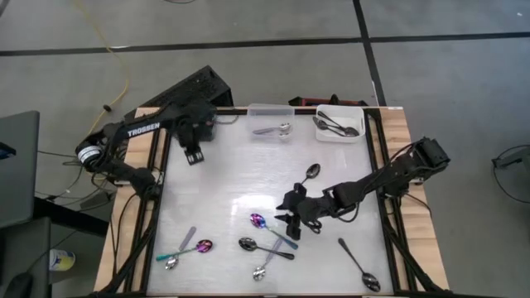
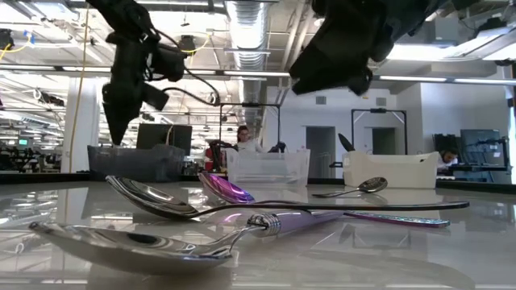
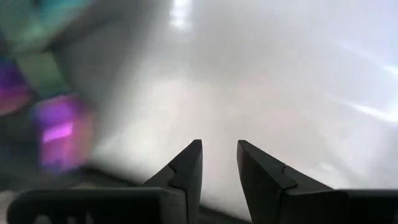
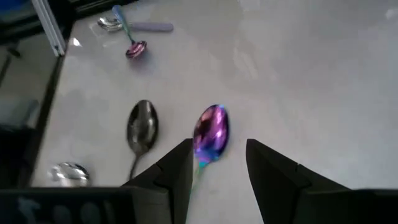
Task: Sort silverware by color (type)
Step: Put the black spoon into the white bin
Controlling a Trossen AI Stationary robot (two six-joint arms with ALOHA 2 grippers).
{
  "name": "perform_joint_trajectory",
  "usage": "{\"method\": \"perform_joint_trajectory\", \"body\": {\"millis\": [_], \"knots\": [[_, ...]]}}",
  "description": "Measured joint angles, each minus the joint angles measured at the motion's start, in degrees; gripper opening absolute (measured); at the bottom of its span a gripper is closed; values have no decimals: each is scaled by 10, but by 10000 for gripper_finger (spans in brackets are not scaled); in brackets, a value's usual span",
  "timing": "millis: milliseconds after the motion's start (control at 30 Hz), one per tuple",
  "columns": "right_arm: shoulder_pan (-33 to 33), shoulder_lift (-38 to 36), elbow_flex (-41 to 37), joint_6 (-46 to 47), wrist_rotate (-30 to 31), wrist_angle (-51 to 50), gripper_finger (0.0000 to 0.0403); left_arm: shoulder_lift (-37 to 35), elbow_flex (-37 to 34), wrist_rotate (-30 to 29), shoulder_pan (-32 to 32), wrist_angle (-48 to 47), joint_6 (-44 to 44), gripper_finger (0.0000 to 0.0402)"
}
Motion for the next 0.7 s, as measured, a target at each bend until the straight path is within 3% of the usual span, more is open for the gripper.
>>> {"method": "perform_joint_trajectory", "body": {"millis": [133, 233, 500, 700], "knots": [[0, 40, 12, 50, -45, -28, 169, -24, -29, 133, -69, 22, 12, 86], [3, 83, 67, 62, -67, -55, 164, -50, -54, 176, -128, 48, 0, 86], [17, 200, 274, 51, -101, -315, 156, -139, -138, 210, -299, 210, -52, 86], [26, 262, 357, 31, -167, -339, 157, -166, -217, 210, -380, 357, -58, 86]]}}
